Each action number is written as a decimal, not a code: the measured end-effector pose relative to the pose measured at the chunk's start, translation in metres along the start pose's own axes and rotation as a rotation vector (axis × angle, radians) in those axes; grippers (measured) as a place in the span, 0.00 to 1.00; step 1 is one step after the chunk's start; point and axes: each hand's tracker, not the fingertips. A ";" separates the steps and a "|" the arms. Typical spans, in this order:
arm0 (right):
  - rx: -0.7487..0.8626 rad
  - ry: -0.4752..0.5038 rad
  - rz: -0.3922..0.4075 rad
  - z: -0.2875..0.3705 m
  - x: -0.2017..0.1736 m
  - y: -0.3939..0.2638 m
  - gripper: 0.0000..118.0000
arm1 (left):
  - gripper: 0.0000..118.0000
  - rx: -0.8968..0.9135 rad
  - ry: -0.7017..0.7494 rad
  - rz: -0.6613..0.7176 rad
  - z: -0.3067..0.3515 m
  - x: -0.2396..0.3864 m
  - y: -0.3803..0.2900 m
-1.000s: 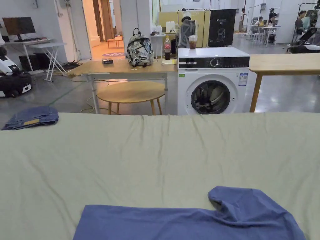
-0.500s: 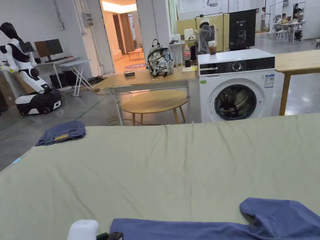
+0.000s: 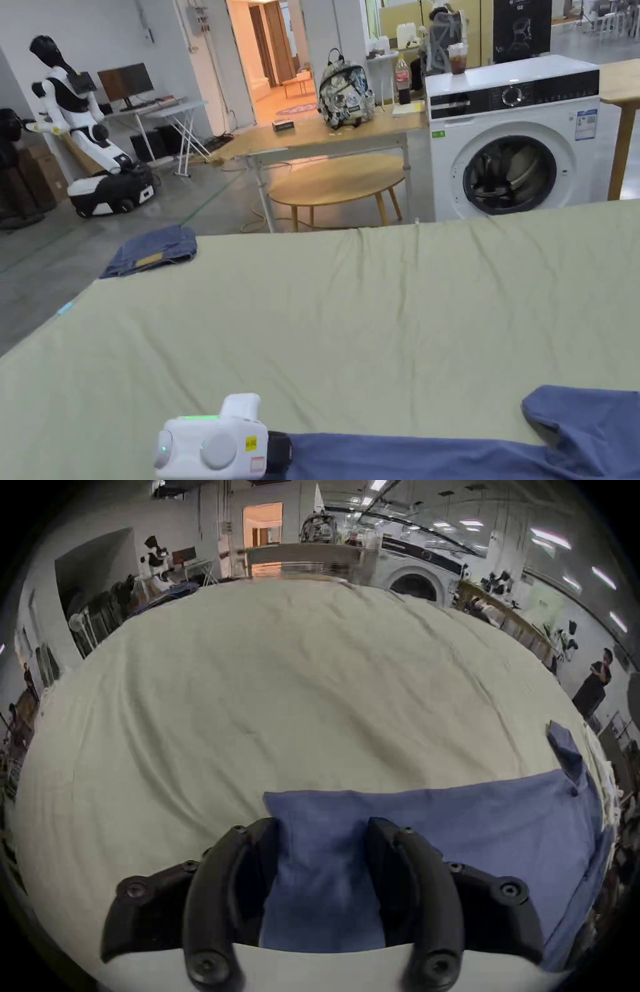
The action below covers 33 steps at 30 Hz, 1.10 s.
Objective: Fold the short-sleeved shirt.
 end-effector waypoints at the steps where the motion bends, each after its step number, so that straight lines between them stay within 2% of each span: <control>1: -0.001 0.002 -0.004 -0.004 0.003 0.005 0.00 | 0.19 -0.022 0.004 -0.043 0.002 0.005 0.003; 2: -0.005 0.012 -0.012 -0.009 0.004 0.013 0.00 | 0.02 -0.019 -0.002 -0.102 0.005 0.009 0.004; 5: 0.003 -0.003 0.003 -0.031 0.006 0.048 0.03 | 0.00 -0.043 -0.023 -0.083 0.007 0.014 0.006; 6: 0.000 -0.012 0.015 -0.040 0.008 0.063 0.07 | 0.00 -0.056 -0.020 -0.083 0.003 0.014 0.006; 7: -0.048 -0.042 0.043 -0.054 0.011 0.078 0.18 | 0.00 -0.092 -0.041 -0.053 -0.007 0.002 0.010; 8: -0.069 -0.046 0.051 -0.067 0.015 0.089 0.44 | 0.00 -0.104 -0.059 -0.017 -0.008 -0.003 0.012; 9: -0.099 -0.034 0.050 -0.085 0.021 0.102 0.55 | 0.00 -0.111 -0.077 0.022 -0.009 -0.006 0.015; 10: -0.146 -0.045 0.053 -0.104 0.029 0.115 0.56 | 0.00 -0.117 -0.083 0.031 -0.009 -0.007 0.016; 12: -0.201 -0.103 0.036 -0.144 0.044 0.135 0.56 | 0.00 -0.107 -0.075 0.016 0.008 0.008 0.008; 14: -0.280 -0.116 -0.023 -0.178 0.053 0.147 0.55 | 0.00 -0.099 -0.067 -0.002 0.010 0.014 0.004; 15: -0.344 -0.124 -0.061 -0.200 0.061 0.147 0.51 | 0.00 -0.094 -0.063 -0.003 0.017 0.017 0.003; 16: -0.421 -0.150 -0.095 -0.218 0.067 0.142 0.37 | 0.00 -0.090 -0.059 0.001 0.019 0.020 0.002; 17: -0.443 -0.162 -0.101 -0.224 0.070 0.136 0.32 | 0.00 -0.086 -0.055 0.003 0.022 0.022 0.000; 18: -0.354 -0.127 -0.097 -0.211 0.064 0.134 0.26 | 0.00 -0.082 -0.052 0.006 0.023 0.025 -0.002; 19: -0.325 -0.142 -0.074 -0.201 0.057 0.137 0.10 | 0.00 -0.082 -0.049 0.006 0.023 0.022 0.001; 20: -0.297 -0.138 -0.021 -0.192 0.052 0.137 0.02 | 0.00 -0.076 -0.045 0.001 0.025 0.023 0.000; 21: -0.259 -0.157 0.019 -0.183 0.048 0.136 0.02 | 0.00 -0.063 -0.047 -0.006 0.030 0.024 -0.002; 23: -0.199 -0.103 0.011 -0.152 0.048 0.136 0.02 | 0.00 0.090 -0.097 -0.008 0.051 0.016 -0.011; 25: -0.106 -0.081 -0.012 -0.111 0.045 0.132 0.02 | 0.00 0.155 -0.186 0.090 0.091 0.003 -0.028; 27: -0.042 -0.001 -0.011 -0.071 0.051 0.115 0.02 | 0.00 0.212 -0.270 0.094 0.132 -0.018 -0.052; 29: -0.002 -0.024 0.026 -0.030 0.051 0.092 0.02 | 0.00 0.233 -0.232 0.067 0.171 -0.030 -0.083; 30: 0.002 -0.037 0.043 0.002 0.039 0.079 0.02 | 0.00 0.246 -0.227 0.055 0.193 -0.033 -0.103; 33: -0.005 -0.040 0.040 0.048 0.045 0.032 0.02 | 0.00 0.257 -0.226 0.088 0.222 -0.054 -0.151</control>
